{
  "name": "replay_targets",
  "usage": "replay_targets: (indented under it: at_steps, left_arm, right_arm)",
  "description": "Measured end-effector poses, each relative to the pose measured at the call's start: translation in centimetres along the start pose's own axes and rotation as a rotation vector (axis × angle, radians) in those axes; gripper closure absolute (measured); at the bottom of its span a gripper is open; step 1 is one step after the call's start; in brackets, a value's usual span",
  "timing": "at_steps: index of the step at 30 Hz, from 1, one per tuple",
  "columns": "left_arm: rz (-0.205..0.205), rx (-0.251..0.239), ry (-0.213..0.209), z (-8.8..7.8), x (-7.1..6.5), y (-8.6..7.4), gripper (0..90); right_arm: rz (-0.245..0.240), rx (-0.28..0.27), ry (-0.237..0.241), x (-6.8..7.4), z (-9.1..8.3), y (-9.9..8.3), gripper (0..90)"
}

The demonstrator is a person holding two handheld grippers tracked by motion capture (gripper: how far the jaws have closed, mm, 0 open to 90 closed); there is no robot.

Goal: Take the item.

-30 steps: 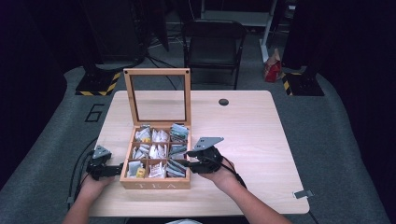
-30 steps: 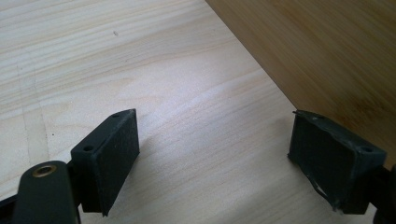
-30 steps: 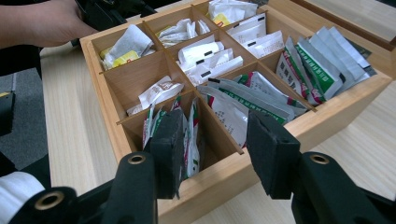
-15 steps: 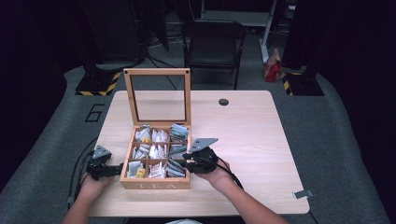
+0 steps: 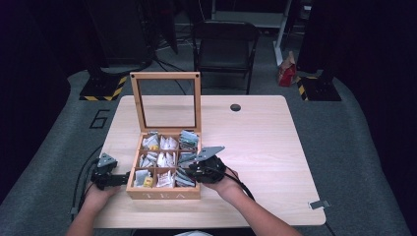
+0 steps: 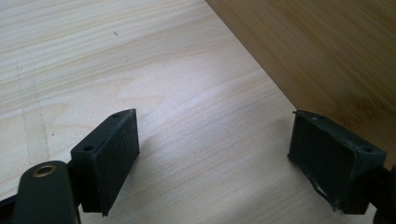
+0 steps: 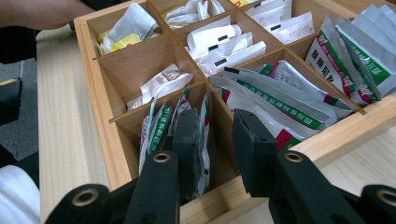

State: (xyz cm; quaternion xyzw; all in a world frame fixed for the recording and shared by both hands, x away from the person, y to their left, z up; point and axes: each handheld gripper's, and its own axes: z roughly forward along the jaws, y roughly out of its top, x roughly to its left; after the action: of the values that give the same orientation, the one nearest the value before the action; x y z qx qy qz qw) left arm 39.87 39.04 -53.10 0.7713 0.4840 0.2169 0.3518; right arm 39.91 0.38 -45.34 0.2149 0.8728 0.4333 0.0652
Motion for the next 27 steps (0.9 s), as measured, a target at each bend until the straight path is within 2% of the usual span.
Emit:
replay_targets:
  at_steps: [6, 15, 22, 27]
  left_arm:
    - [0.002, 0.009, -0.003, -0.1, 0.0, 0.0, 15.7]
    - [0.001, 0.004, -0.001, 0.0, 0.0, 0.0, 15.7]
    - [0.002, 0.011, -0.004, -0.1, 0.0, 0.0, 15.7]
    - [0.003, 0.013, -0.005, -0.1, 0.0, 0.0, 15.7]
  right_arm:
    - [-0.021, 0.015, 0.009, 0.2, 0.6, 0.0, 73.2]
    - [-0.018, 0.032, 0.037, 0.8, 1.2, 0.1, 75.7]
    - [0.001, 0.038, 0.046, 0.6, 1.4, 0.1, 76.2]
    - [0.003, 0.045, 0.053, 0.5, 1.3, 0.2, 80.9]
